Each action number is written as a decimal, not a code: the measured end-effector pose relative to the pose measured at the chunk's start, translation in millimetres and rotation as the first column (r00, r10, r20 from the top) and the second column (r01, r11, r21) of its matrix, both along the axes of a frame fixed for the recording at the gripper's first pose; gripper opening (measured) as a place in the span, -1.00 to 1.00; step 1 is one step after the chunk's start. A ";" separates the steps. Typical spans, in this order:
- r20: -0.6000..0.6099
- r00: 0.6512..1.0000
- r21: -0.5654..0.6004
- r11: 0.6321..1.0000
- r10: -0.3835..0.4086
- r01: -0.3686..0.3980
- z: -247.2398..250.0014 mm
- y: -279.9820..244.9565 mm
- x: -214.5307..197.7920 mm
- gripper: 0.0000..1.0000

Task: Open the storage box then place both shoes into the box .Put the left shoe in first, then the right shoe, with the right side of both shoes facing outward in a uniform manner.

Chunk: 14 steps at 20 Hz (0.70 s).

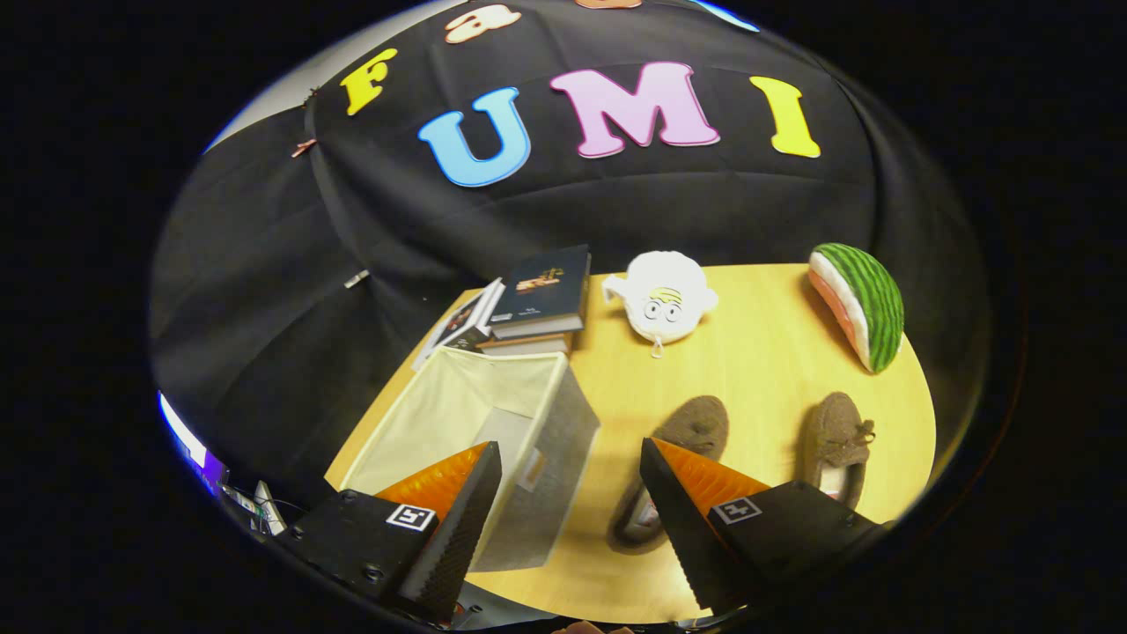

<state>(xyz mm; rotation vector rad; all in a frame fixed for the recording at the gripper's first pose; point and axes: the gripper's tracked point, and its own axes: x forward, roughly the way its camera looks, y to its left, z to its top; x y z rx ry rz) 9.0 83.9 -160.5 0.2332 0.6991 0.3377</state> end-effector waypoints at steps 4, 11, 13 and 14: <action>-0.045 0.997 -0.057 0.997 -0.062 0.059 -30.2 -34.2 2.7 0.96; -0.128 0.984 -0.166 0.981 -0.123 0.101 -70.1 -86.5 1.7 0.97; -0.142 0.982 -0.188 0.977 -0.125 0.098 -85.8 -92.1 5.6 0.97; -0.161 0.978 -0.187 0.978 -0.129 0.098 -97.2 -90.7 7.4 0.97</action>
